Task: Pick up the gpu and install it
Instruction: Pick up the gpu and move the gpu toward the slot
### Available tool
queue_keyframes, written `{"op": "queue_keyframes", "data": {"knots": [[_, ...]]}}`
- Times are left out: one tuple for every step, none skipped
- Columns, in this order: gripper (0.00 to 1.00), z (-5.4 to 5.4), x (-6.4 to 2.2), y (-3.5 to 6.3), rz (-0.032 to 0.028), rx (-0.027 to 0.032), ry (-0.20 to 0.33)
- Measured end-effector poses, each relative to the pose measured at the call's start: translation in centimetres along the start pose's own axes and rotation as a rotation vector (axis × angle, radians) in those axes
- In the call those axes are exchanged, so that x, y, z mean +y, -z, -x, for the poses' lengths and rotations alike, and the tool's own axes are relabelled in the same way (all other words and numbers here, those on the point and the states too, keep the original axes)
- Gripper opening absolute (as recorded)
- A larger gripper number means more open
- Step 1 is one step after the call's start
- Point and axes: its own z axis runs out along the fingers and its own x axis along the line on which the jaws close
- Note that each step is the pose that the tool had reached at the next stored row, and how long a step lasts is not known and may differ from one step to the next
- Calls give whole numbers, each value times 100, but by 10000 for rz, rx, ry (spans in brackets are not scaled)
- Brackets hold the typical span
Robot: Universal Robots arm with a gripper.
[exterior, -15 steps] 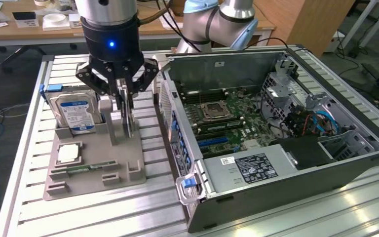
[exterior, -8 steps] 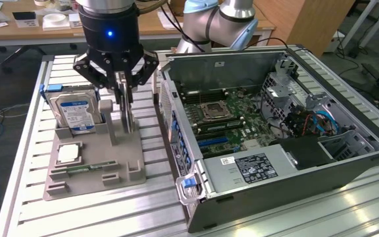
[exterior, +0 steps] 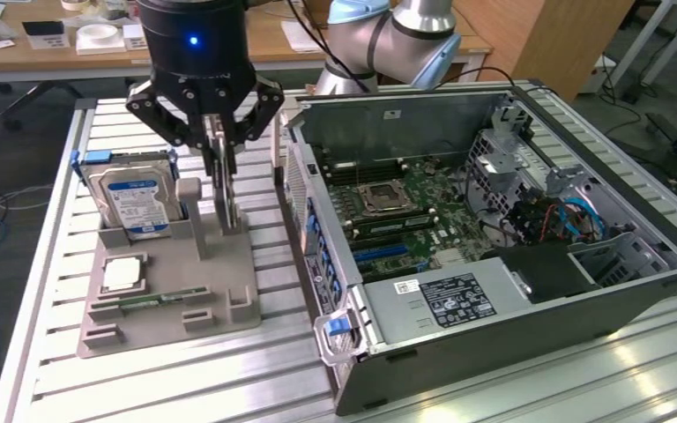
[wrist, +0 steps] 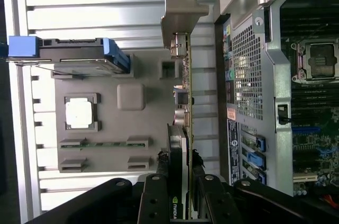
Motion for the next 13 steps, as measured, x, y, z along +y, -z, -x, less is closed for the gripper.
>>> {"op": "queue_keyframes", "data": {"knots": [[27, 0, 1, 13, -1, 0, 0], [27, 1, 1, 23, 0, 0, 0], [27, 1, 1, 27, 1, -2, 0], [27, 1, 1, 28, 2, -2, 0], [27, 1, 1, 28, 2, -2, 0], [27, 1, 1, 29, 1, -1, 0], [27, 1, 2, 30, 0, -1, 0], [27, 1, 1, 30, -1, -1, 0], [27, 1, 1, 30, -1, 0, 0], [27, 1, 1, 30, -1, 0, 0], [27, 1, 1, 30, -1, 0, 0], [27, 1, 1, 30, -1, 0, 0], [27, 1, 1, 30, 0, 0, 0]]}}
